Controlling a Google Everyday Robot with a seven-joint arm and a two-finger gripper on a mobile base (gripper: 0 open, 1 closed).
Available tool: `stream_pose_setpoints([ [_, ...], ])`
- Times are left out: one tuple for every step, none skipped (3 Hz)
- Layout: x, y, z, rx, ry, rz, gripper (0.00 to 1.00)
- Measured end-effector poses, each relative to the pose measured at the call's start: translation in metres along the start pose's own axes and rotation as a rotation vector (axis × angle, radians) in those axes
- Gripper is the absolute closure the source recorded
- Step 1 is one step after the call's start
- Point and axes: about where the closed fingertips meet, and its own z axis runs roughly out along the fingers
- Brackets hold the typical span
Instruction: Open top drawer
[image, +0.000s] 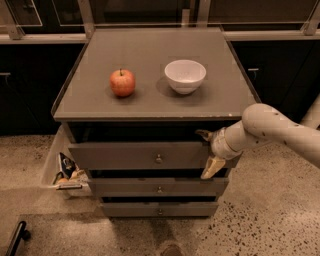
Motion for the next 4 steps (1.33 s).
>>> stream_pose_setpoints([
  [0.000, 0.000, 0.000, 0.000, 0.000, 0.000, 0.42],
  [-0.004, -0.003, -0.006, 0.000, 0.000, 0.000, 0.65],
  [-0.010, 0.000, -0.020, 0.030, -0.001, 0.013, 0.80],
  [-0.012, 0.002, -0.022, 0.030, -0.001, 0.013, 0.65],
])
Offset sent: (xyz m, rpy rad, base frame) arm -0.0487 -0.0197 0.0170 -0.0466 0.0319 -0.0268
